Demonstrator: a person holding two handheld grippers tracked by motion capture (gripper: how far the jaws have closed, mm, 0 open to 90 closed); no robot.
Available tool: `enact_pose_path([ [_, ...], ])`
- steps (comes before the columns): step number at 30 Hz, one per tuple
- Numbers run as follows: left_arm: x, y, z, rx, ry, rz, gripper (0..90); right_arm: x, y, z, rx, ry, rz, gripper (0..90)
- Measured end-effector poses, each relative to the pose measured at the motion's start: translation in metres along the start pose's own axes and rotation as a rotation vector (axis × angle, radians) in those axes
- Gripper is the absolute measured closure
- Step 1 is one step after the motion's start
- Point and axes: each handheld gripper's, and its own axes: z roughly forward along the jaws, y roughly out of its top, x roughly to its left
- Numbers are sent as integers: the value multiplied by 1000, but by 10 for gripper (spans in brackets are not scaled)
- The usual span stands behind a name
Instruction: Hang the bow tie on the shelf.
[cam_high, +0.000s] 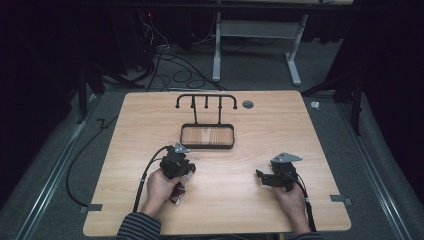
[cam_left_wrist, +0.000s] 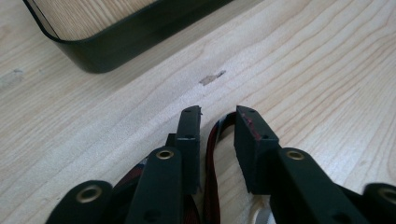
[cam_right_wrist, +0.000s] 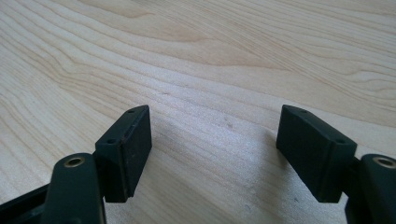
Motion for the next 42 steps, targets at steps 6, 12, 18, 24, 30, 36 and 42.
enact_pose_path([
  [6, 2, -2, -1, 1, -14, 4, 846, 0, 0, 0, 0, 0, 0, 279],
  [12, 1, -2, -2, 4, -19, 10, 887, 0, 0, 0, 0, 0, 0, 279],
  [18, 0, -5, -4, 8, -23, 20, 889, 0, 0, 0, 1, 0, 0, 279],
  [24, -1, -7, -14, -19, -19, 26, 891, 0, 0, 0, 1, 0, 0, 279],
  [30, -1, -7, -25, -46, -20, 33, 894, 0, 0, 0, 1, 0, 0, 279],
  [36, -1, -7, -37, -78, -23, 38, 895, 0, 0, 0, 1, 0, -1, 279],
  [42, 1, -8, -48, -112, -34, 27, 896, 0, 0, 0, 1, 0, -1, 279],
])
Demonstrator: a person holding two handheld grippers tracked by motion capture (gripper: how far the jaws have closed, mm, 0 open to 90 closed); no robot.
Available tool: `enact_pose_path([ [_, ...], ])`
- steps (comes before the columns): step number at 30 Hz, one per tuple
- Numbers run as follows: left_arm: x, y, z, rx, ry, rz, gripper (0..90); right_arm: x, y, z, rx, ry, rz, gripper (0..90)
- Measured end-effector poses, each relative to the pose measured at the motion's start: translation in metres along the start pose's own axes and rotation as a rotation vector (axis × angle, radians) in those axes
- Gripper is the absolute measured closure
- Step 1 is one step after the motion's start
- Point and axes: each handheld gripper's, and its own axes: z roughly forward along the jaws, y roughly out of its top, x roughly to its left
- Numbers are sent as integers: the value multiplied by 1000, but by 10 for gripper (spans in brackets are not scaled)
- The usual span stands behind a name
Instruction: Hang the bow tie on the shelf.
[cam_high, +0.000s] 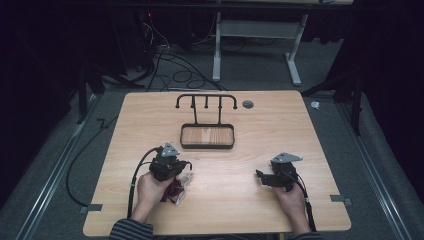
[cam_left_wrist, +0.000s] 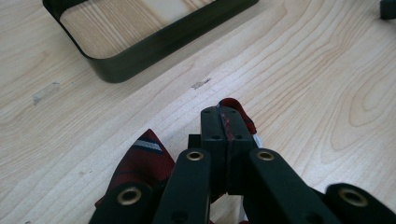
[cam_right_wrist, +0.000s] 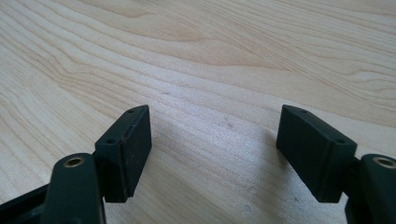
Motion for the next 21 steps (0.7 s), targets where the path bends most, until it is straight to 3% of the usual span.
enact_pose_path([
  [9, 3, -1, -24, -73, -3, -14, 897, 0, 0, 0, 1, 0, 2, 279],
  [21, 7, 6, -53, -181, 27, -25, 896, 0, 0, 0, 0, 0, 0, 278],
])
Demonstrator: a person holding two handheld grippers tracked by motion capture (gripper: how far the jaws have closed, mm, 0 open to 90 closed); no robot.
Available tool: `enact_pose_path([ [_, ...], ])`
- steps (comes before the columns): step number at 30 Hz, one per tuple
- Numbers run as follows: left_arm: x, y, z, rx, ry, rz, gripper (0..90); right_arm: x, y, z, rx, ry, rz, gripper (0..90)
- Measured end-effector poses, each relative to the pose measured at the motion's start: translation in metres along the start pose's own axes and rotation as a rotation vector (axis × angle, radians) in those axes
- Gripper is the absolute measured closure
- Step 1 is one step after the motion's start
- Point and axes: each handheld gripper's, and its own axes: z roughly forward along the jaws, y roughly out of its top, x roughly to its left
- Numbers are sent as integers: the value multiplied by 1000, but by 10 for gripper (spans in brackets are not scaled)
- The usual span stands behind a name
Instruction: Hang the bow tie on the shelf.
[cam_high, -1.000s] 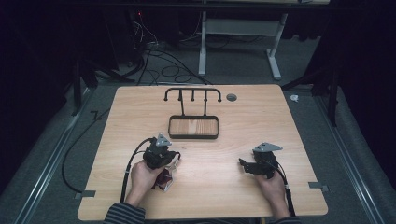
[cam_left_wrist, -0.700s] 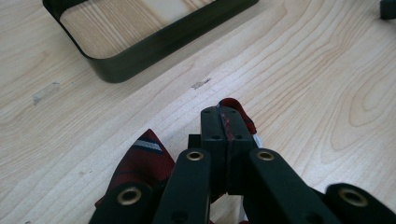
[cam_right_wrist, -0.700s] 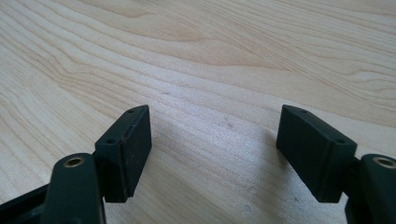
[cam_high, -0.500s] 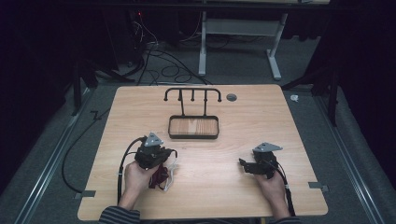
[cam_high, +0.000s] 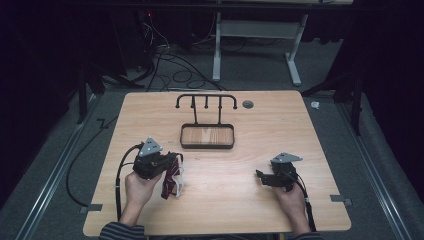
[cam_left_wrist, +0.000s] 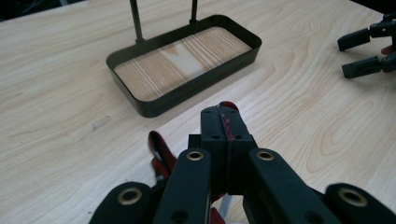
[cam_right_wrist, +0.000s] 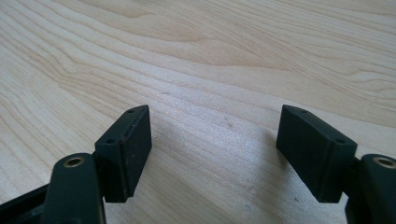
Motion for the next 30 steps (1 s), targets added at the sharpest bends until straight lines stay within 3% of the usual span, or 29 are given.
enact_pose_path([
  [9, -3, 14, -3, -38, 1, 8, 896, 0, 0, 0, 0, 1, 0, 279],
  [16, -3, 22, -5, -73, 4, -7, 896, 0, 0, 0, -1, 1, 0, 278],
  [30, -6, 46, -8, -102, 21, 23, 896, 0, 0, 0, -2, 2, 1, 278],
])
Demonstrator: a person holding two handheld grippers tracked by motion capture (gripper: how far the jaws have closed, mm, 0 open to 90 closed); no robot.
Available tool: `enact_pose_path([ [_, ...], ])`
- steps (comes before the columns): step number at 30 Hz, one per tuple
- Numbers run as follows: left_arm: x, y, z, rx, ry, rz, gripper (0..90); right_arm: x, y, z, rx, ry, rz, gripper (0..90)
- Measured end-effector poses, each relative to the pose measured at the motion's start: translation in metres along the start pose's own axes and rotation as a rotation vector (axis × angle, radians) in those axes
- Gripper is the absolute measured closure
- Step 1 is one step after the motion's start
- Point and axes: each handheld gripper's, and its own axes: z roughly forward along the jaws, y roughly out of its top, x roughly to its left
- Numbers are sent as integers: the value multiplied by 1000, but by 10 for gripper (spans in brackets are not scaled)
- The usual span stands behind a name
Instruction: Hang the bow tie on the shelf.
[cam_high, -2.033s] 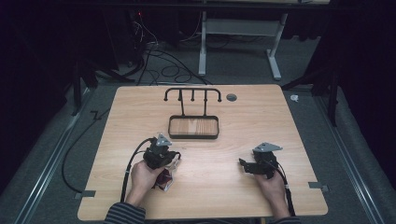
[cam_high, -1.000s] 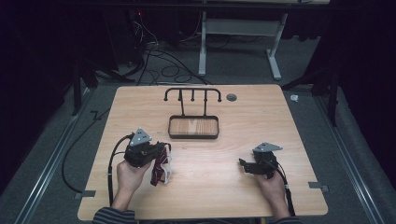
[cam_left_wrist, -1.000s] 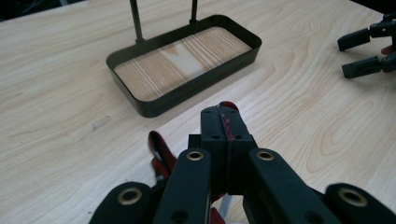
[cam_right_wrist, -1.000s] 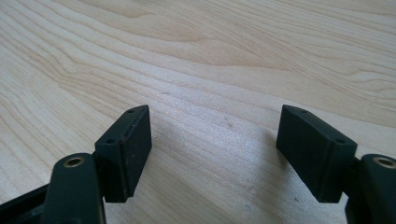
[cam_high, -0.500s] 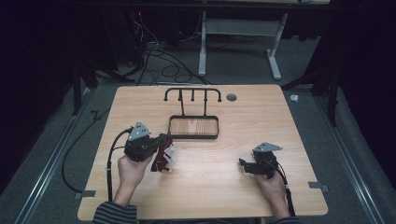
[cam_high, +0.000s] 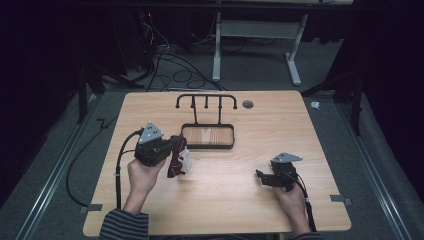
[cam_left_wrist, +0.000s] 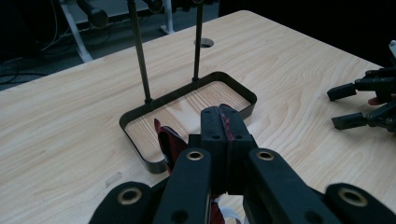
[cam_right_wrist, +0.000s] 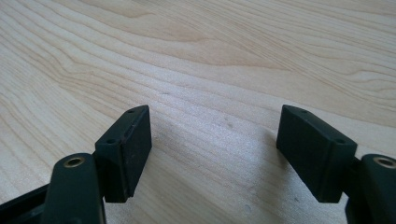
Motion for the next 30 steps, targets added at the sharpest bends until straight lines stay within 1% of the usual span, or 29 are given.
enact_pose_path([
  [6, 1, 6, 1, -7, 4, 2, 896, 0, 0, 0, 0, 0, 0, 279],
  [9, 1, 12, 3, -17, 6, 5, 896, 0, 0, 0, 2, 0, -1, 279],
  [12, 1, 15, 4, -16, 10, 9, 896, 0, 0, 0, 2, 0, -1, 278],
  [17, 3, 27, 10, -22, 24, 15, 896, 0, 0, 0, 2, 0, -2, 278],
  [22, 3, 35, 14, -28, 31, 21, 896, 0, 0, 0, 2, 0, -2, 278],
  [27, 4, 44, 17, -36, 28, 22, 896, 0, 0, 0, 2, -1, -2, 278],
  [28, 4, 46, 18, -39, 34, 25, 896, 0, 0, 0, 2, 0, -2, 278],
  [30, 3, 49, 20, -39, 27, 25, 896, 0, 0, 0, 2, 0, -2, 278],
])
